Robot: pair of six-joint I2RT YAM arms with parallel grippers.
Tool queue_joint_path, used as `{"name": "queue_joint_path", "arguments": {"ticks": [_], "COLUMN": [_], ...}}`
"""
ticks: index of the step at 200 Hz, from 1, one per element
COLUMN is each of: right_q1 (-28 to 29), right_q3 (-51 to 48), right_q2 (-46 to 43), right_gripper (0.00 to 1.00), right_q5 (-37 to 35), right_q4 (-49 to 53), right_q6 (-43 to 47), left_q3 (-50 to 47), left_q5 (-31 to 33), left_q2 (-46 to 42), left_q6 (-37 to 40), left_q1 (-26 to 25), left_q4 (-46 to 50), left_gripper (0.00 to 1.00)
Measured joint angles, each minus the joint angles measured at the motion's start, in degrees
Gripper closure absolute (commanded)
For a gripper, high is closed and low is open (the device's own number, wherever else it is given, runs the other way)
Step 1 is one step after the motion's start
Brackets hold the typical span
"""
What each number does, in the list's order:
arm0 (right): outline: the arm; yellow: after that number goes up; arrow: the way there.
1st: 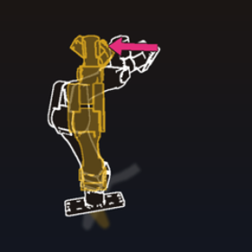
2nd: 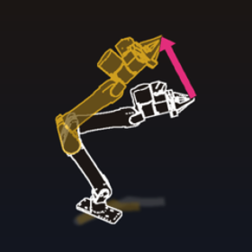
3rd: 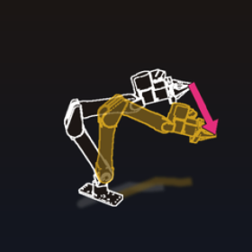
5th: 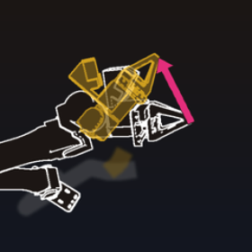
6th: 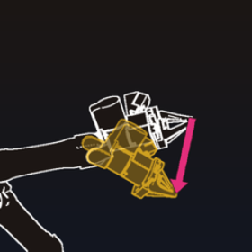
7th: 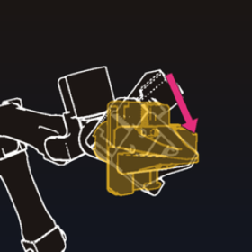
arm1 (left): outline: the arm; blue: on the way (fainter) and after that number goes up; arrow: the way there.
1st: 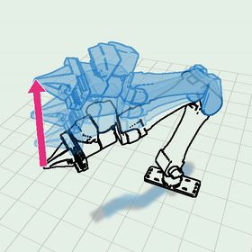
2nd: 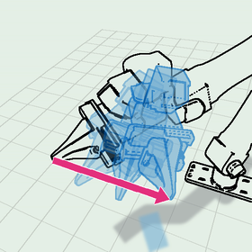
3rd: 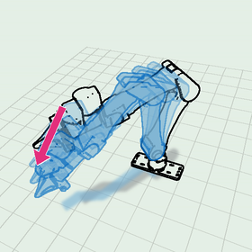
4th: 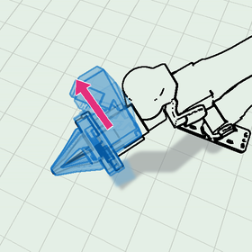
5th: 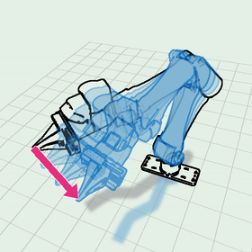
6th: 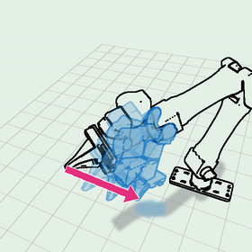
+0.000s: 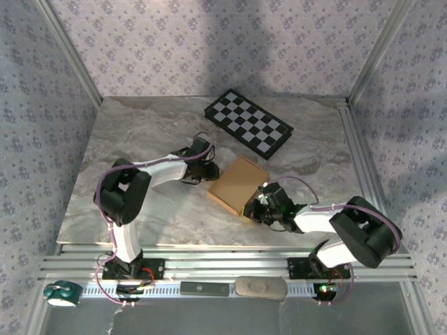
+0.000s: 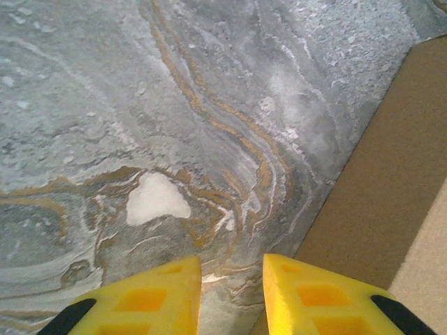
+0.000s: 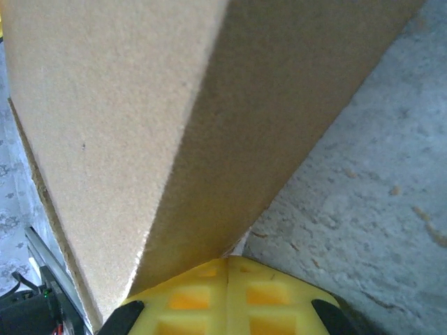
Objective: Fold the paper box
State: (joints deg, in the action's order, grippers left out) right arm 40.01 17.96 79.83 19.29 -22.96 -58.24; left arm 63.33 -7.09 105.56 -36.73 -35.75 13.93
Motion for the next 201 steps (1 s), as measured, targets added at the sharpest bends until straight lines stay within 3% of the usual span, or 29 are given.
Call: {"name": "queue_joint_path", "arguments": {"ticks": [40, 79, 97, 133, 166, 201], "right_q1": [-2.5, -20.7, -26.7, -30.3, -30.0, -25.0], "right_q3": [4.6, 5.4, 7.1, 13.3, 20.8, 23.3], "right_q2": [-10.9, -19.9, -17.4, -8.8, 1.9, 11.3], "right_gripper": [0.96, 0.96, 0.96, 0.97, 0.97, 0.97], "right_q5": [-8.9, -8.8, -6.6, -1.5, 1.5, 2.2], "right_q4": [17.6, 22.4, 24.2, 24.5, 22.5, 20.9], "right_q6": [1.7, 6.4, 8.7, 11.8, 12.7, 12.4], "left_q3": [-0.6, -0.5, -0.1, 1.9, 4.1, 4.4], "left_q5": [-1.2, -2.7, -3.0, -3.5, -4.1, -5.2], "left_q2": [-1.0, -1.0, -1.0, -0.9, -0.1, 1.1], "left_q6": [1.1, 2.8, 3.3, 3.9, 3.9, 3.8], "left_q1": [0.9, 1.2, 1.6, 2.3, 2.4, 2.4], "left_q4": [3.5, 7.2, 8.6, 10.7, 11.0, 10.7], "left_gripper": [0.69, 0.69, 0.69, 0.69, 0.69, 0.69]}}
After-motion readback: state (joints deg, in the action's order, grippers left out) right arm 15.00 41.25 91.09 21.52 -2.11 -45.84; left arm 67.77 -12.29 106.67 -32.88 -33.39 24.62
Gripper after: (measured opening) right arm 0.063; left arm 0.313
